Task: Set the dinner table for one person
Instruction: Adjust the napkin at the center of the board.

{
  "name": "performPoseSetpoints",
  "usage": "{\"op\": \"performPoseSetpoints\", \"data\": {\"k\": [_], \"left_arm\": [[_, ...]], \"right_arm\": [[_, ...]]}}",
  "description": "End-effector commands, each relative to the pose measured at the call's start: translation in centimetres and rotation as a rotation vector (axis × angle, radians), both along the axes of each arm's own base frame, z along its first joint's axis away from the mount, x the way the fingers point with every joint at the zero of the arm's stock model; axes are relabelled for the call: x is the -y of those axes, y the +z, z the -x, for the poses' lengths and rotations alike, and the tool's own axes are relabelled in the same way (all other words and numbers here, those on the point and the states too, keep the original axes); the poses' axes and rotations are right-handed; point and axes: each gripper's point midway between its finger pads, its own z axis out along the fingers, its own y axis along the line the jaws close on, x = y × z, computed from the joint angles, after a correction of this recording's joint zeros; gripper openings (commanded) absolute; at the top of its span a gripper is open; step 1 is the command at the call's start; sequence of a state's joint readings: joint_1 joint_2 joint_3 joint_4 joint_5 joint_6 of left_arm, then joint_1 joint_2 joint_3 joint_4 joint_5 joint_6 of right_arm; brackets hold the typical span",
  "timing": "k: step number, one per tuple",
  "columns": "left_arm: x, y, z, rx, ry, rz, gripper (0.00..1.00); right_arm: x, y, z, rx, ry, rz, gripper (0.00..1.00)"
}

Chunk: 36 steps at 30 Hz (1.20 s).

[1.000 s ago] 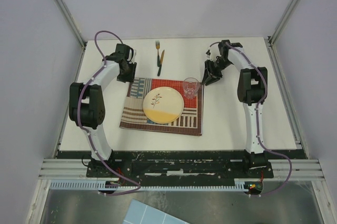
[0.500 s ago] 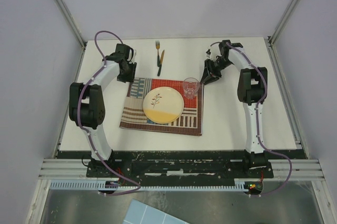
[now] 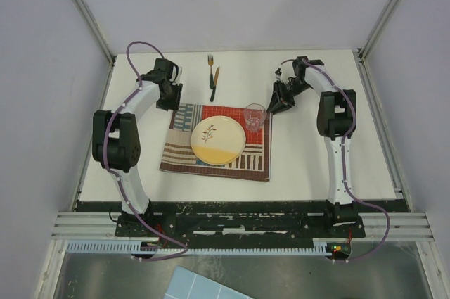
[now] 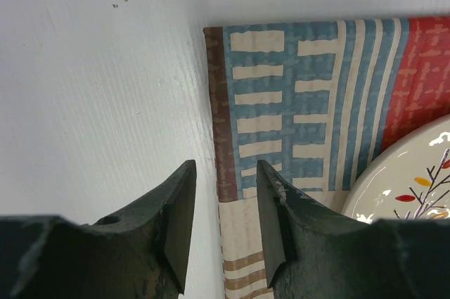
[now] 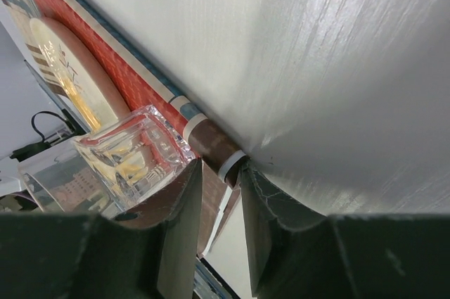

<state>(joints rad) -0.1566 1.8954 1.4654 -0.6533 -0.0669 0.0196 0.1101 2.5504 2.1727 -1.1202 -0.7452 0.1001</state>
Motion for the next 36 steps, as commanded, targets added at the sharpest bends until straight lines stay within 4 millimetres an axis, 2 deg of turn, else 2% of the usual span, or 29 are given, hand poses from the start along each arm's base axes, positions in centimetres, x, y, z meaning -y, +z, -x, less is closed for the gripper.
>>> {"op": "performPoseSetpoints", "data": {"k": [1, 5, 9, 15, 28, 34, 36], "left_arm": [[0.2, 2.7, -1.3, 0.076, -0.048, 0.009, 0.46], [0.3, 2.9, -1.4, 0.077, -0.049, 0.009, 0.46], [0.4, 3.0, -1.4, 0.079, -0.053, 0.012, 0.46], [0.2, 3.0, -1.5, 0.079, -0.056, 0.006, 0.45], [-0.2, 2.6, -1.2, 0.069, -0.060, -0.022, 0.44], [-0.3, 2.4, -1.1, 0.064, -0.063, -0.025, 0.44], [-0.2, 2.4, -1.2, 0.067, -0.061, -0.023, 0.44]], "right_arm": [[-0.5, 0.7, 1.0, 0.003, 0.033, -0.021, 0.35], [-0.5, 0.7, 1.4, 0.000, 0.044, -0.020, 0.28], [-0.5, 0.3, 1.4, -0.001, 0.045, -0.005, 0.03], [-0.6, 0.5, 0.1, 0.064, 0.048, 0.033, 0.02], [-2.3, 1.1, -3.3, 0.137, -0.002, 0.014, 0.02], [-2.2, 0.4, -2.8, 0.119, 0.002, 0.018, 0.02], [-2.0, 1.1, -2.4, 0.136, 0.002, 0.025, 0.02]]}}
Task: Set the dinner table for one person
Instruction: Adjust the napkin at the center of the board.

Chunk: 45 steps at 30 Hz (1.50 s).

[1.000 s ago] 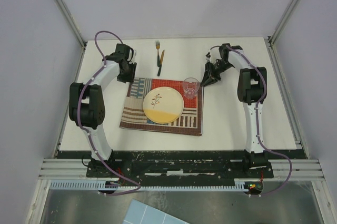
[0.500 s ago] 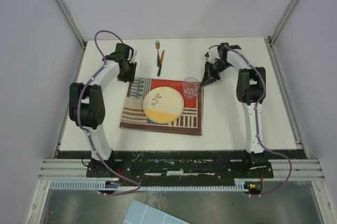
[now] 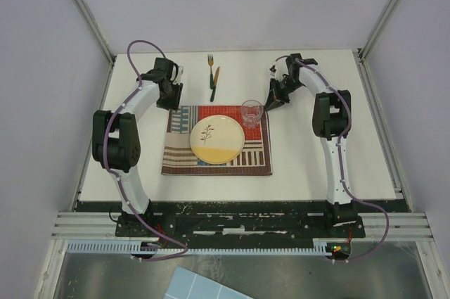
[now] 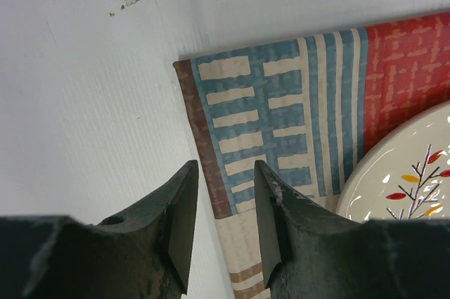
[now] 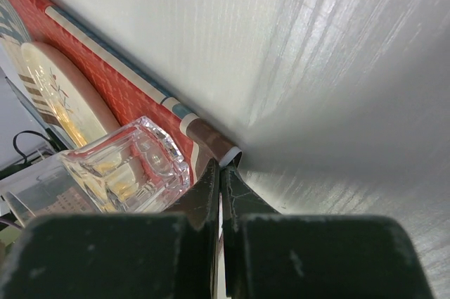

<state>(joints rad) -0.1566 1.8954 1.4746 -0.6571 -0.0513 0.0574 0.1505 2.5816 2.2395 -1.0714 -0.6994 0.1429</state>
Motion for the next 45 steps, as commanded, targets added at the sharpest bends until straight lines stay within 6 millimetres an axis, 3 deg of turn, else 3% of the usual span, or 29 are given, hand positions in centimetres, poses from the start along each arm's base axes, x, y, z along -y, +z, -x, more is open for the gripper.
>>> {"op": "performPoseSetpoints", "data": {"k": [1, 11, 16, 22, 25, 29, 33, 36, 39, 45], "left_arm": [[-0.3, 2.2, -1.0, 0.064, -0.020, -0.016, 0.44], [-0.5, 3.1, -0.8, 0.074, -0.021, -0.022, 0.44], [-0.6, 3.5, -0.8, 0.082, -0.018, -0.026, 0.44], [0.3, 4.5, -1.3, 0.117, -0.038, 0.017, 0.59], [0.6, 5.6, -2.7, 0.183, -0.046, 0.030, 0.61], [2.7, 7.2, -5.5, 0.262, -0.091, 0.124, 0.59], [4.8, 7.0, -9.3, 0.301, -0.132, 0.197, 0.59], [6.5, 6.0, -11.8, 0.293, -0.162, 0.265, 0.59], [8.5, 4.9, -14.2, 0.280, -0.196, 0.347, 0.57], [9.8, 2.2, -18.3, 0.290, -0.172, 0.368, 0.57]], "right_arm": [[-0.2, 1.4, -0.5, 0.075, 0.005, -0.003, 0.02], [0.6, 1.0, 0.9, 0.064, -0.001, 0.019, 0.02], [0.0, 1.3, 0.8, 0.062, 0.006, -0.034, 0.02], [-0.1, 2.5, 0.6, 0.058, 0.018, -0.067, 0.31], [1.0, 4.3, -0.1, 0.128, 0.019, -0.030, 0.33], [3.1, 8.9, 0.3, 0.223, 0.080, -0.015, 0.36], [5.5, 13.7, 3.0, 0.293, 0.147, -0.001, 0.36], [7.3, 15.9, 5.9, 0.334, 0.198, 0.056, 0.36], [8.4, 17.4, 8.8, 0.371, 0.279, 0.106, 0.36], [9.3, 17.6, 10.6, 0.382, 0.257, 0.152, 0.34]]}}
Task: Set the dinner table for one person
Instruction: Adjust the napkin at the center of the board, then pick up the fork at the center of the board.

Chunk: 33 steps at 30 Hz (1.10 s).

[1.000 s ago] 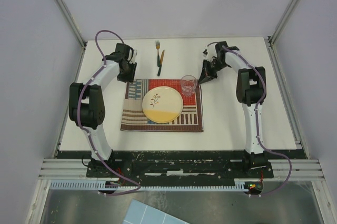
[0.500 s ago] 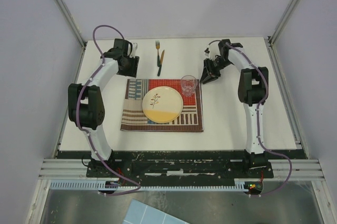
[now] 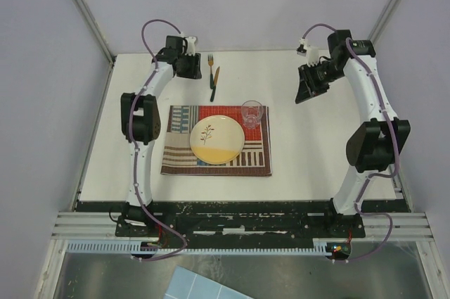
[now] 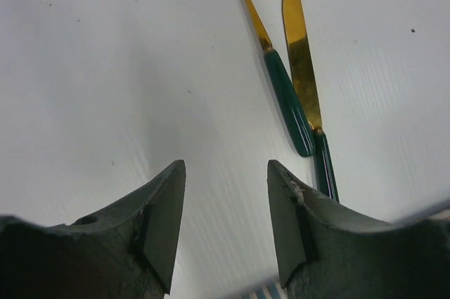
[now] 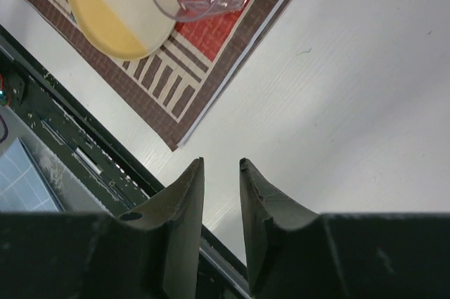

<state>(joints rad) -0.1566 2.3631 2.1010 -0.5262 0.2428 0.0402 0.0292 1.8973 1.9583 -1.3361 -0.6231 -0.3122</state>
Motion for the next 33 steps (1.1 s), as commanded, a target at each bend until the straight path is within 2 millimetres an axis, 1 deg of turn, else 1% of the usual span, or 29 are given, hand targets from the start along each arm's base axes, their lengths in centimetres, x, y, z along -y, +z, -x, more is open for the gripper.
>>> {"op": "performPoseSetpoints", "data": {"k": [1, 4, 7, 11, 14, 17, 20, 25, 29, 33], "left_arm": [[2.4, 0.6, -2.6, 0.037, -0.022, 0.079, 0.57], [3.8, -0.4, -3.0, 0.040, -0.052, 0.049, 0.58], [4.9, -0.9, -3.3, 0.078, -0.069, -0.018, 0.58], [7.2, -0.6, -3.0, 0.110, -0.109, -0.050, 0.59], [8.3, -0.3, -3.0, 0.132, -0.106, -0.061, 0.60], [8.1, -0.5, -3.6, 0.155, -0.049, -0.128, 0.60], [7.3, -0.7, -4.1, 0.169, 0.012, -0.183, 0.61], [5.0, -0.5, -4.7, 0.189, 0.113, -0.267, 0.61], [4.8, -0.6, -4.8, 0.190, 0.116, -0.279, 0.61], [5.4, -1.3, -4.9, 0.186, 0.105, -0.250, 0.61]], "right_arm": [[0.7, -1.9, 1.5, -0.044, 0.022, 0.046, 0.34], [0.7, -2.2, 1.3, -0.040, 0.000, 0.038, 0.34], [0.7, -2.5, 1.1, -0.044, -0.013, 0.030, 0.34], [0.6, -2.8, 0.7, -0.043, -0.044, 0.016, 0.34], [0.4, -3.0, 0.8, -0.050, -0.051, 0.002, 0.33], [0.5, -3.1, 1.1, -0.049, -0.062, -0.001, 0.33], [0.5, -2.8, 1.5, -0.043, -0.066, 0.001, 0.33], [0.8, -2.8, 2.0, -0.039, -0.067, 0.016, 0.33], [0.7, -2.7, 2.3, -0.035, -0.072, 0.008, 0.33], [0.7, -2.9, 2.3, -0.032, -0.080, 0.001, 0.33]]}}
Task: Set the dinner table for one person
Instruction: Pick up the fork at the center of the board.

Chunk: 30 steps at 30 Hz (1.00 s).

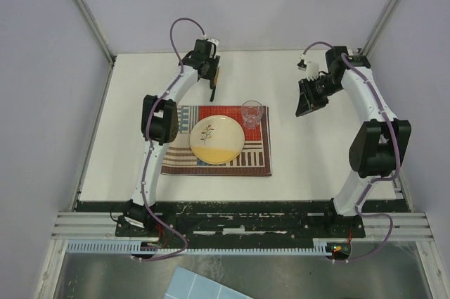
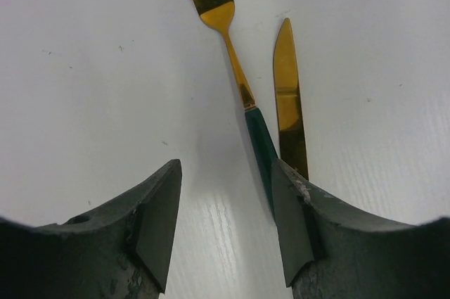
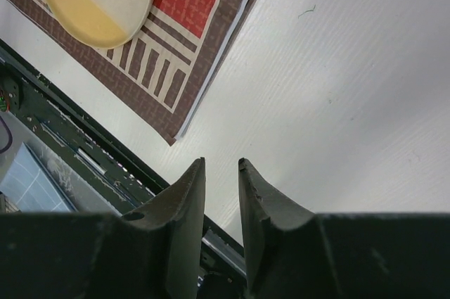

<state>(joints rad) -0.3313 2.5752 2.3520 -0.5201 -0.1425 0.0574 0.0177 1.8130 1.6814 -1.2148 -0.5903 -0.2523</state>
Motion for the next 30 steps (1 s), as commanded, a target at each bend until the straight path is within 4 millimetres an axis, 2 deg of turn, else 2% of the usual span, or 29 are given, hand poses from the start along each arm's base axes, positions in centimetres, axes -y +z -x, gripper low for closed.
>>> {"op": "performPoseSetpoints", "data": {"k": [1, 15, 30], "left_arm": [[0.5, 1.5, -1.7, 0.076, 0.000, 0.014, 0.61], [1.4, -0.3, -1.6, 0.058, -0.004, 0.016, 0.62], [-0.4, -2.1, -1.0, 0.023, 0.047, -0.066, 0.62]], "right_arm": [[-0.1, 1.5, -0.4, 0.073, -0.015, -0.020, 0.33], [-0.1, 1.4, -0.2, 0.067, -0.011, -0.029, 0.33], [-0.1, 1.6, -0.1, 0.076, -0.017, -0.033, 0.33]]}}
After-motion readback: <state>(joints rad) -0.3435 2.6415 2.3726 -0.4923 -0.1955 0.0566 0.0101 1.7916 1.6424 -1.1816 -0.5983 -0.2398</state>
